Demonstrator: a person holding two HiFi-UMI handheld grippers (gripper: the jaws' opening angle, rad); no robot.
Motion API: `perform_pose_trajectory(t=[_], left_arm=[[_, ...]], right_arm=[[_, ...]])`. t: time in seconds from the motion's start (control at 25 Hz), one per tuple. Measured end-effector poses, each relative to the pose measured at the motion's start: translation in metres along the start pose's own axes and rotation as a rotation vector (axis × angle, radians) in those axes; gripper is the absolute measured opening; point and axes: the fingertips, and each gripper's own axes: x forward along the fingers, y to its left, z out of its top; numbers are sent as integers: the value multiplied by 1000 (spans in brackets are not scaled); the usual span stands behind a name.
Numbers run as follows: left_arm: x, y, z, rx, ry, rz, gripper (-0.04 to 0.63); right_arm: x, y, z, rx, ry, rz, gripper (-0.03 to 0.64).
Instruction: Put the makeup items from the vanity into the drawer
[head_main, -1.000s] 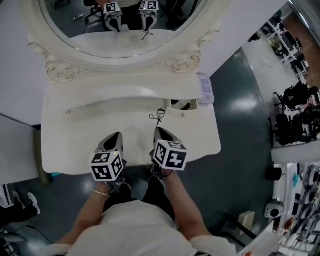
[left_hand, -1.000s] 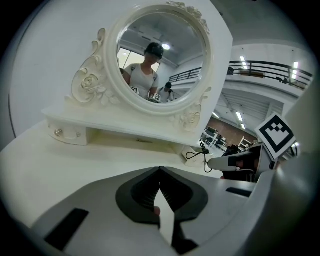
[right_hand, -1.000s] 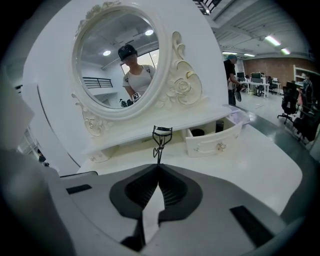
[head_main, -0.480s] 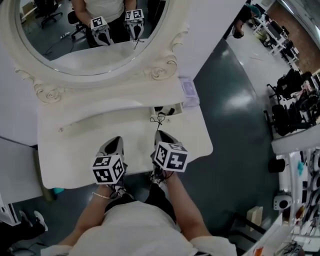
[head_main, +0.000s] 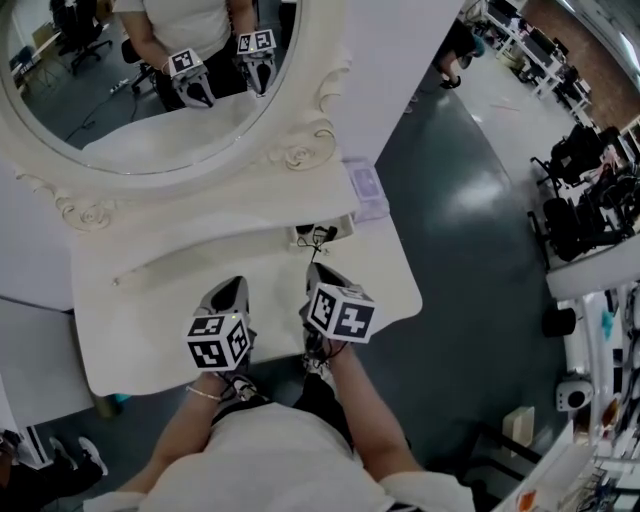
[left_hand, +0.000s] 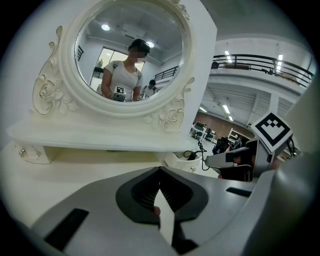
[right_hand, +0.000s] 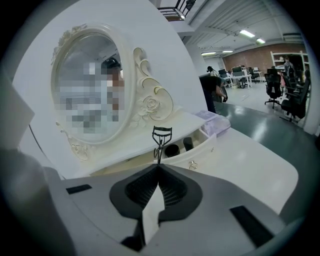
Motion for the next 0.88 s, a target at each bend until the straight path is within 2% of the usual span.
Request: perform_pose_trajectory(t=[0.32, 0.64, 0.88], left_arm=[[16, 5, 1, -2, 26, 6, 3], [30, 4, -1, -12, 47, -3, 3], [37, 2, 0, -12, 52, -6, 3]], right_arm=[[19, 0, -3, 122, 34, 42, 21], [28, -13, -3, 186, 48, 11, 21], [32, -24, -1, 321, 56, 23, 21]])
